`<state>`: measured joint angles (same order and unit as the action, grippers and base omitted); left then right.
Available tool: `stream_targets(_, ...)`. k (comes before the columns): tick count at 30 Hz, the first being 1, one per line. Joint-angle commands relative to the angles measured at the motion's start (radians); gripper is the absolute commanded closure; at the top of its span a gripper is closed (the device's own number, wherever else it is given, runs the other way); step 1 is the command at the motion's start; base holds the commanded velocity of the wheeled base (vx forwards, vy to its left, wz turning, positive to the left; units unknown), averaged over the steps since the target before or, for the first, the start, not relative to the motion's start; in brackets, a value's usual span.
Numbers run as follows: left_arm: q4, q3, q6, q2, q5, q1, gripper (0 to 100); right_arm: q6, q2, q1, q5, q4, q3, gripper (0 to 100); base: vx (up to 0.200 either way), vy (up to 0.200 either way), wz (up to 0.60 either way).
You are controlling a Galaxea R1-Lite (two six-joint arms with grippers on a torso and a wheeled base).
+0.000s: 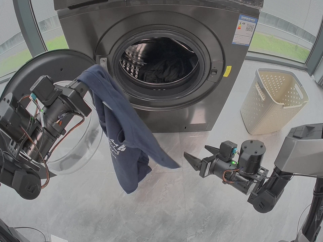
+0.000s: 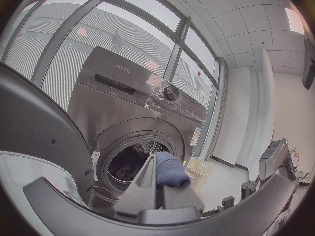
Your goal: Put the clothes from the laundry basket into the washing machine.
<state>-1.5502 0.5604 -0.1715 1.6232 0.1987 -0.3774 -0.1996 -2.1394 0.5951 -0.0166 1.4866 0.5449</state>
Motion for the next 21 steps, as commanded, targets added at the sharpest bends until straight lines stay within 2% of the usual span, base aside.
stream_targets(1, -0.001, 0.018, 0.001, 0.050, -0.028, 0.002, 100, 0.023, -0.028, 0.035, 0.009, 0.001, -0.122, 0, 0.000, 0.000, 0.00)
stream_targets(4, -0.002, 0.035, 0.001, 0.076, -0.055, 0.002, 100, 0.026, -0.025, 0.075, 0.021, 0.011, -0.198, 0, 0.000, 0.000, 0.00)
stream_targets(7, -0.002, 0.035, 0.001, 0.083, -0.058, 0.000, 100, 0.026, -0.017, 0.100, 0.030, 0.017, -0.200, 0, 0.000, 0.000, 0.00)
stream_targets(10, -0.002, 0.033, 0.004, 0.090, -0.059, 0.000, 100, 0.026, -0.016, 0.150, 0.047, 0.037, -0.109, 0, 0.000, 0.000, 0.00)
stream_targets(13, -0.002, 0.035, 0.004, 0.096, -0.059, 0.000, 100, 0.026, -0.017, 0.175, 0.061, 0.037, -0.071, 0, 0.000, 0.000, 0.00)
stream_targets(14, -0.002, 0.035, 0.004, 0.098, -0.062, 0.003, 100, 0.028, -0.025, 0.207, 0.066, 0.037, -0.017, 0, 0.000, 0.000, 0.00)
stream_targets(19, -0.002, 0.036, 0.006, 0.101, -0.062, 0.000, 100, 0.025, -0.060, 0.285, 0.066, 0.038, 0.121, 0, 0.000, 0.000, 0.00)
stream_targets(21, -0.002, 0.039, 0.006, 0.104, -0.064, 0.000, 100, 0.023, -0.103, 0.330, 0.066, 0.038, 0.211, 0, 0.000, 0.000, 0.00)
